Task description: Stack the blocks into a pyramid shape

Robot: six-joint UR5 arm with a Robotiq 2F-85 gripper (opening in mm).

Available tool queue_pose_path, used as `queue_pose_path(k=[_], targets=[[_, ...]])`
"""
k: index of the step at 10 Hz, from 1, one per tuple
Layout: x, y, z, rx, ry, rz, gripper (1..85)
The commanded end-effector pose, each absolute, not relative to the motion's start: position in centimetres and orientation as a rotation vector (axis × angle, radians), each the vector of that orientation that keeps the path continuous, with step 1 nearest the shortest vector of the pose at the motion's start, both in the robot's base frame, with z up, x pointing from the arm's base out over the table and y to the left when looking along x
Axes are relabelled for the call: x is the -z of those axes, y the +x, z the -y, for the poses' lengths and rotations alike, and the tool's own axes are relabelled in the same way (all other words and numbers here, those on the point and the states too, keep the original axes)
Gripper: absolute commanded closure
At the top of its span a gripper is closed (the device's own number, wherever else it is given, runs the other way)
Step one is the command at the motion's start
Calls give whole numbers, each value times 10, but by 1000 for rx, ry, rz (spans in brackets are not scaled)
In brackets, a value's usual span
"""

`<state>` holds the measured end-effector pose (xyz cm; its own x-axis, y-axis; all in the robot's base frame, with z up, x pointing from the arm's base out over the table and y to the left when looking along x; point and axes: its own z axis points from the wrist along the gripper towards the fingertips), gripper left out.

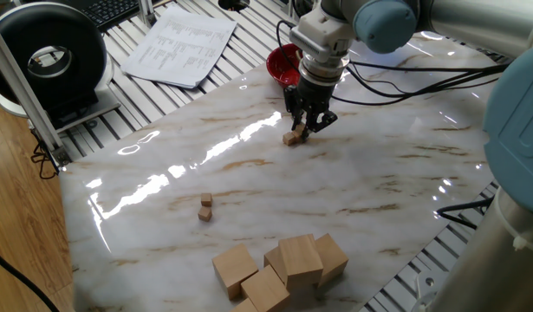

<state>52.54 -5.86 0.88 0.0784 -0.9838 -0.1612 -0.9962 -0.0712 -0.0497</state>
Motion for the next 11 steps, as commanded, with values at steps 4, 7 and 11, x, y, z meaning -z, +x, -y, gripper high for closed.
queue_pose_path(k=[4, 7, 11], targets=[[-12, 531, 57, -125, -2160, -2040, 547], [-13, 528, 51, -152, -2165, -2025, 427], [-13, 529, 44, -165, -2152, -2034, 420]])
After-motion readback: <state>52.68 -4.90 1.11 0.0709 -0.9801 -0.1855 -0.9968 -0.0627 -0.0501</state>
